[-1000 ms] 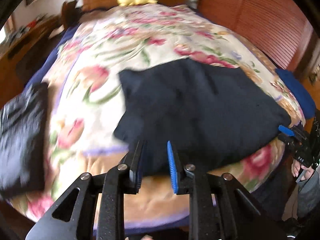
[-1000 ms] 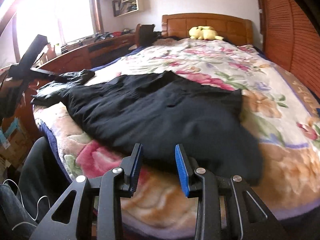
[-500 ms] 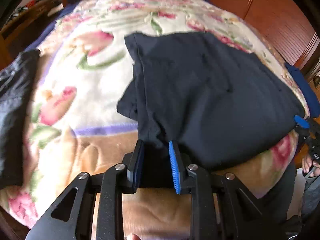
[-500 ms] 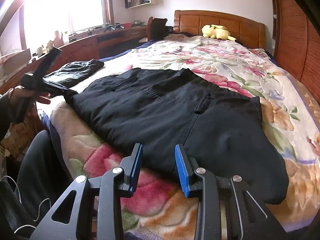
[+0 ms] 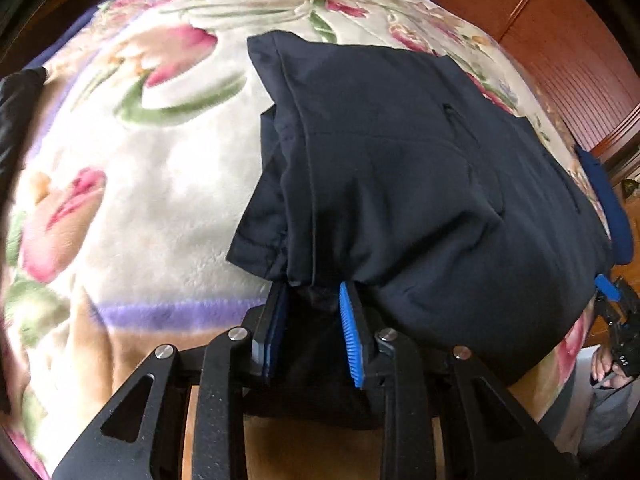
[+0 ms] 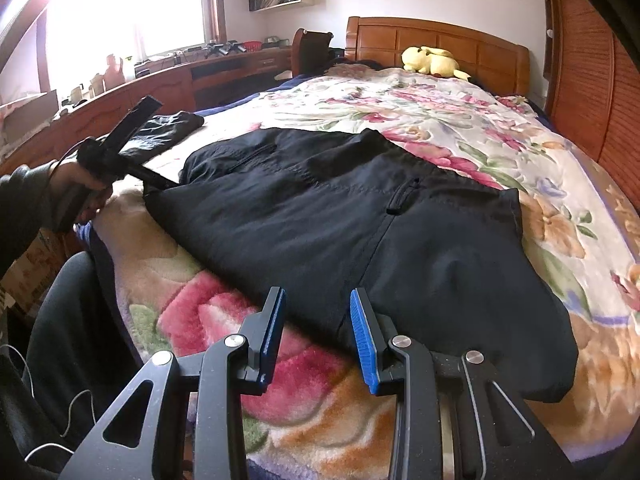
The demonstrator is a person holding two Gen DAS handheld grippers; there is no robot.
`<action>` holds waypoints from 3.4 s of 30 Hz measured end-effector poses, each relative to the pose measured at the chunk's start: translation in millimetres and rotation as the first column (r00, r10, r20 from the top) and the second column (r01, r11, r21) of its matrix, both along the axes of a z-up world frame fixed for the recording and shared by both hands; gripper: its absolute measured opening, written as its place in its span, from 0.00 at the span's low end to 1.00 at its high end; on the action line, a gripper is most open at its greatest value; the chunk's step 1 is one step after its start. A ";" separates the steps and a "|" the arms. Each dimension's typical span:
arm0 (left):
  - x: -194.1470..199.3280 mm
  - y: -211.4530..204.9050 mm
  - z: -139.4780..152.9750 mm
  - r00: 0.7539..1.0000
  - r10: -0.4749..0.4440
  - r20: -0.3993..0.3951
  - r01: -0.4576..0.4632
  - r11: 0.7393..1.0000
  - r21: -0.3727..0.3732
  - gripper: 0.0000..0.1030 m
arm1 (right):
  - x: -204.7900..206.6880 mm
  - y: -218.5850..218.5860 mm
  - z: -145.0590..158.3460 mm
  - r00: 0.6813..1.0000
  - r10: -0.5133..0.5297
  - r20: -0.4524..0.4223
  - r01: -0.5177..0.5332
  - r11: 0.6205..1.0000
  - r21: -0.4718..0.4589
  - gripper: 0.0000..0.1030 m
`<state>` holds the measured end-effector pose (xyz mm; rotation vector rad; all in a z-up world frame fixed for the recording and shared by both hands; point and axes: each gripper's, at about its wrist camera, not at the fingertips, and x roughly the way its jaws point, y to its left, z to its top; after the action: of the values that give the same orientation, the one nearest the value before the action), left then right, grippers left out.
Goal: Fold large clothes
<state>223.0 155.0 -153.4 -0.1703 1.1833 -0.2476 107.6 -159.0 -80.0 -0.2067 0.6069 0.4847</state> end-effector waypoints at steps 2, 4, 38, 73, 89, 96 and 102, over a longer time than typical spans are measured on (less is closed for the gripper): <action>-0.7 -2.9 3.2 1.000 -0.028 0.007 0.028 1.000 -0.003 0.20 | -0.9 -2.5 -0.7 1.000 -0.006 0.003 0.006 1.000 0.006 0.33; -3.1 -6.3 9.4 0.999 -0.041 0.007 0.041 0.999 -0.018 0.13 | -1.9 -6.7 -1.6 1.000 -0.015 0.005 0.015 1.000 0.018 0.33; -22.3 -396.6 165.4 0.791 -0.560 0.248 0.582 0.813 -0.019 0.22 | -117.7 -168.0 16.9 0.917 -0.393 0.075 0.382 0.915 0.129 0.33; 52.1 -227.3 94.0 0.906 -0.318 0.278 0.290 0.947 0.138 0.30 | -9.3 -100.5 37.7 0.952 -0.294 -0.091 0.300 0.951 0.072 0.07; 80.9 -246.3 77.5 0.898 -0.343 0.274 0.305 0.936 0.174 0.30 | -40.9 -103.6 44.6 0.951 -0.306 -0.054 0.308 0.951 0.040 0.18; 91.1 -247.4 72.0 0.902 -0.338 0.267 0.302 0.938 0.169 0.30 | -51.8 -108.9 56.7 0.950 -0.311 -0.024 0.312 0.949 0.042 0.22; 85.9 -241.0 71.9 0.904 -0.335 0.264 0.296 0.939 0.177 0.30 | -4.6 -96.6 68.2 0.966 -0.256 -0.020 0.257 0.964 0.068 0.22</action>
<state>308.9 -85.9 -81.5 0.1748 0.9242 -0.4624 103.1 -255.6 -11.8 -0.0573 0.6164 0.2558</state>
